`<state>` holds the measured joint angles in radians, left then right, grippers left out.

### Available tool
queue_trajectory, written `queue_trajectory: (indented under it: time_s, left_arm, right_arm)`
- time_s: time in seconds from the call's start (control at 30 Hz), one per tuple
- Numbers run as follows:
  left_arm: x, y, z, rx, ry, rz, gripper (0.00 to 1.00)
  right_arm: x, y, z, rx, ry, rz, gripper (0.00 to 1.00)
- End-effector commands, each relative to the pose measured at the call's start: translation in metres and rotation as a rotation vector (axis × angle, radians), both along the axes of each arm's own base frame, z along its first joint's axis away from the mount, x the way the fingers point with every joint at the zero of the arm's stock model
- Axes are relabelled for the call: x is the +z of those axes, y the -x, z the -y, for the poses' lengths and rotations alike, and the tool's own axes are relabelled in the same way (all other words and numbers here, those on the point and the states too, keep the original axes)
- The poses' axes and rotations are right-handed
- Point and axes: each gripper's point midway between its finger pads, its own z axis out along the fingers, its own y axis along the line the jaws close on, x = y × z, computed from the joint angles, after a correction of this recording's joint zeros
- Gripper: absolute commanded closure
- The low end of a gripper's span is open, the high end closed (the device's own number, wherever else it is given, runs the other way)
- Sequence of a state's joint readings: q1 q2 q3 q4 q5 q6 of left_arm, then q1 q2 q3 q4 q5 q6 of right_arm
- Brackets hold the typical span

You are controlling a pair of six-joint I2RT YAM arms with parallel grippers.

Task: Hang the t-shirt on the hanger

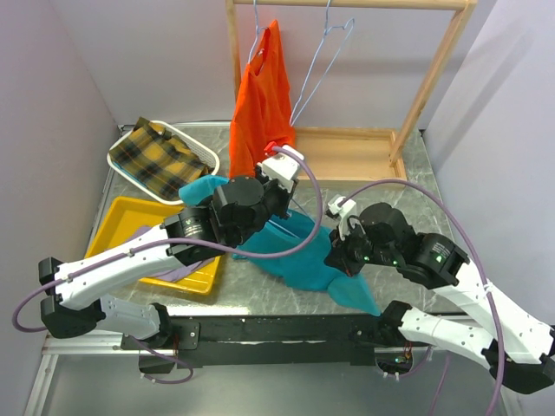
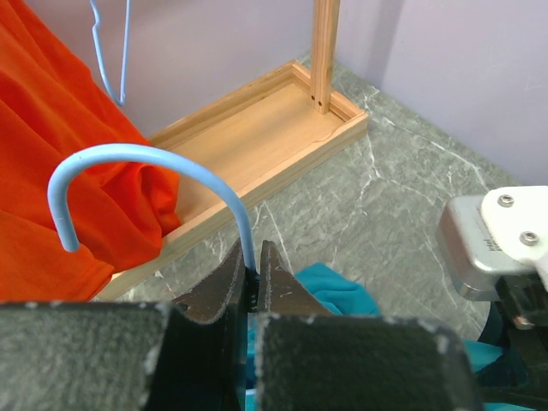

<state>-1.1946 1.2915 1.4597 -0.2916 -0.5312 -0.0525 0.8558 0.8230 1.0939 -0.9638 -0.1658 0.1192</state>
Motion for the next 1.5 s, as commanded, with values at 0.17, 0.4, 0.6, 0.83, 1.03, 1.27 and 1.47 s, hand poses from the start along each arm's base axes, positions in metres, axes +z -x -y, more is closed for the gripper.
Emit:
queue_trajectory:
  time_s: [0.17, 0.4, 0.6, 0.83, 1.03, 1.27, 1.47]
  left_arm:
    - [0.021, -0.001, 0.009, -0.002, 0.08, 0.028, 0.61]
    - [0.042, -0.001, 0.018, -0.019, 0.113, 0.022, 0.18]
    - [0.072, -0.002, 0.004, 0.034, 0.217, 0.018, 0.0]
    - [0.072, -0.019, -0.015, 0.173, 0.281, 0.003, 0.01]
    - [0.042, -0.036, -0.015, 0.159, 0.291, -0.078, 0.04]
    - [0.009, -0.044, -0.018, 0.132, 0.276, -0.137, 0.04]
    - [-0.012, -0.049, -0.014, 0.042, 0.305, -0.179, 0.04]
  right_arm:
    - [0.024, 0.0, 0.011, -0.055, -0.102, 0.099, 1.0]
    - [0.036, 0.02, 0.023, -0.028, -0.138, 0.088, 1.0]
    - [0.037, 0.032, 0.035, -0.063, -0.113, 0.018, 1.0]
    - [0.006, 0.042, 0.047, -0.143, 0.007, -0.141, 1.0]
    - [-0.01, 0.044, 0.049, -0.214, 0.038, -0.222, 1.0]
    - [-0.013, 0.035, 0.057, -0.332, 0.036, -0.21, 1.0]
    - [-0.006, 0.033, 0.078, -0.448, 0.07, -0.204, 1.0]
